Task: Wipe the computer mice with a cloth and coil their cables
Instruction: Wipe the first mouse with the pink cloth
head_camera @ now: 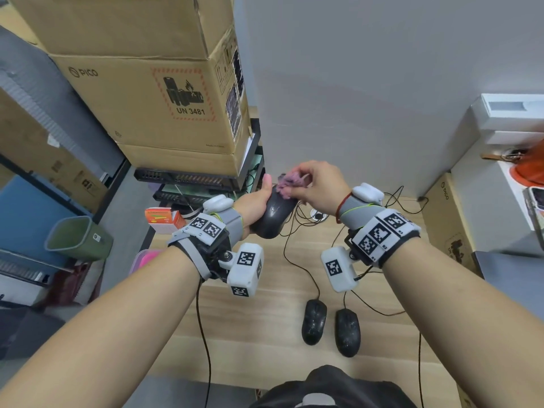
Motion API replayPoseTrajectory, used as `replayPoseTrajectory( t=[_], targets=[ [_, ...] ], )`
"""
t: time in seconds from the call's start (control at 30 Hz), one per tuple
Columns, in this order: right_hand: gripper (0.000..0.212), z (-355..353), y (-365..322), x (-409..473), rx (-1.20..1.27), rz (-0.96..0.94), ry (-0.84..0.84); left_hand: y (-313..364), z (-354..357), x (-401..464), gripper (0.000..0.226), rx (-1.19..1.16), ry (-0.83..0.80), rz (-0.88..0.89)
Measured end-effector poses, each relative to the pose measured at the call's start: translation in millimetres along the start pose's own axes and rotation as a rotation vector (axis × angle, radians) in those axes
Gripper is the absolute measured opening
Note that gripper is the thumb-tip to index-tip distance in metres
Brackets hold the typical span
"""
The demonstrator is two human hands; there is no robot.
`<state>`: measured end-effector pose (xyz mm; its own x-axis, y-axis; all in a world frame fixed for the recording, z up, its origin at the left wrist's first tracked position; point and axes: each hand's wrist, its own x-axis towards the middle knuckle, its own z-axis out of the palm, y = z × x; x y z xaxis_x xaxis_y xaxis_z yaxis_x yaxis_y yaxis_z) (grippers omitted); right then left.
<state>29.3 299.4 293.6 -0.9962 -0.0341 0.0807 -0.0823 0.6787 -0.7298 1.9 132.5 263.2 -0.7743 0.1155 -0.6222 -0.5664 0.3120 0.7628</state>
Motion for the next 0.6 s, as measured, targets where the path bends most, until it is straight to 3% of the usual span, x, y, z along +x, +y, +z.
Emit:
replayPoseTrajectory(
  t=[0.17,0.27,0.37,0.47,0.6],
  targets=[
    [0.013,-13,19,0,0.233,0.164,0.066,-3,-3,-2,0.064,-0.033,-0.151,0.005],
    [0.016,-13,11,-1,0.308,0.097,-0.056,-4,-1,1,0.058,-0.011,-0.154,0.055],
    [0.025,-4,6,-3,0.18,0.051,-0.144,-2,2,2,0.056,0.063,-0.128,0.126],
    [0.026,-2,11,-3,0.132,0.087,-0.065,-3,-1,3,0.056,0.167,-0.112,0.178],
    [0.024,-8,18,-4,0.126,0.164,0.109,-8,-3,2,0.056,0.01,-0.118,0.071]
  ],
)
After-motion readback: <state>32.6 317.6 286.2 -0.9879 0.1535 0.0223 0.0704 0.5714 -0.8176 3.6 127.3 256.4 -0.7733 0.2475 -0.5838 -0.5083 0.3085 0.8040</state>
